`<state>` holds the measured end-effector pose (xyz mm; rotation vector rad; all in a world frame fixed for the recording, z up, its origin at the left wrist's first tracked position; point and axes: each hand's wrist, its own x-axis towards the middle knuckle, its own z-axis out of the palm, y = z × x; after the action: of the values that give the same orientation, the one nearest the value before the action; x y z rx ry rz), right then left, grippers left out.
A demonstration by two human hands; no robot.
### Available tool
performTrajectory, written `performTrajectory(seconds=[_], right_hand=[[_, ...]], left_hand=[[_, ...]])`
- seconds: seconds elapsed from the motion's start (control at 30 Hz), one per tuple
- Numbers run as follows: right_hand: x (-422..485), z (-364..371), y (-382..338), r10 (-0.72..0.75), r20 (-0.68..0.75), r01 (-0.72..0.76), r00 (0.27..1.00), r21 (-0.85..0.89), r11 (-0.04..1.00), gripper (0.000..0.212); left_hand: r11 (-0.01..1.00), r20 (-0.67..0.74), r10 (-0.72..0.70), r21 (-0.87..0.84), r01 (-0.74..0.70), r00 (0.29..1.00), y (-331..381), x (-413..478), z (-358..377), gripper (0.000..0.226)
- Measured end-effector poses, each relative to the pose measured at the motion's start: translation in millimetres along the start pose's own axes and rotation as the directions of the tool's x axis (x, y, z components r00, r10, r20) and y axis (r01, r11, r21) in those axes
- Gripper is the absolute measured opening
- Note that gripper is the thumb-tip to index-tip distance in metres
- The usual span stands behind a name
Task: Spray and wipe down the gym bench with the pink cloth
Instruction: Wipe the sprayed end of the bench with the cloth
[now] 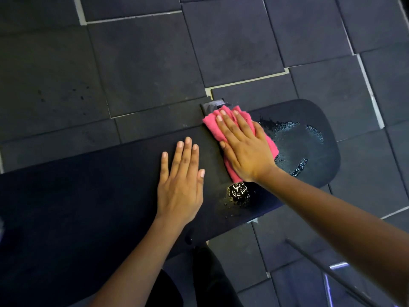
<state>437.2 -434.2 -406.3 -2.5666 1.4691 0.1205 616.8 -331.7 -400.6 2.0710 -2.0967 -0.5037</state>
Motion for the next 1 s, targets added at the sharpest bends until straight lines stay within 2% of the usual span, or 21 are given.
performTrajectory(seconds=[0.17,0.37,0.6,0.77,0.87,1.0], right_hand=[[-5.2,-5.9,26.2,0.081,-0.002,-0.081,0.997,-0.012,0.997,0.057],[-14.0,-12.6,63.9,0.244,-0.016,-0.244,0.970,-0.015,0.970,0.058],[-9.9,-12.6,57.0,0.392,-0.074,-0.388,0.917,0.064,0.919,0.059],[-7.8,-9.7,55.9,0.257,-0.047,-0.258,0.965,-0.022,0.966,0.055],[-8.6,-12.9,68.2,0.193,-0.010,-0.193,0.981,-0.035,0.980,0.058],[-4.4,-21.5,94.1,0.029,0.055,-0.030,0.998,0.011,0.999,0.063]], left_hand=[[1.000,0.001,0.005,-0.012,-0.005,1.000,10.7,12.6,3.2,0.056],[0.998,0.017,0.053,0.031,-0.053,0.998,2.0,9.0,9.1,0.056],[0.999,0.027,0.038,0.014,-0.039,0.999,2.8,8.2,9.7,0.057],[1.000,0.009,0.002,0.004,-0.002,1.000,16.5,14.8,8.3,0.059],[0.996,0.017,0.087,-0.002,-0.087,0.996,39.9,29.1,10.3,0.058],[0.982,0.047,0.184,0.033,-0.185,0.982,63.2,55.8,18.6,0.059]])
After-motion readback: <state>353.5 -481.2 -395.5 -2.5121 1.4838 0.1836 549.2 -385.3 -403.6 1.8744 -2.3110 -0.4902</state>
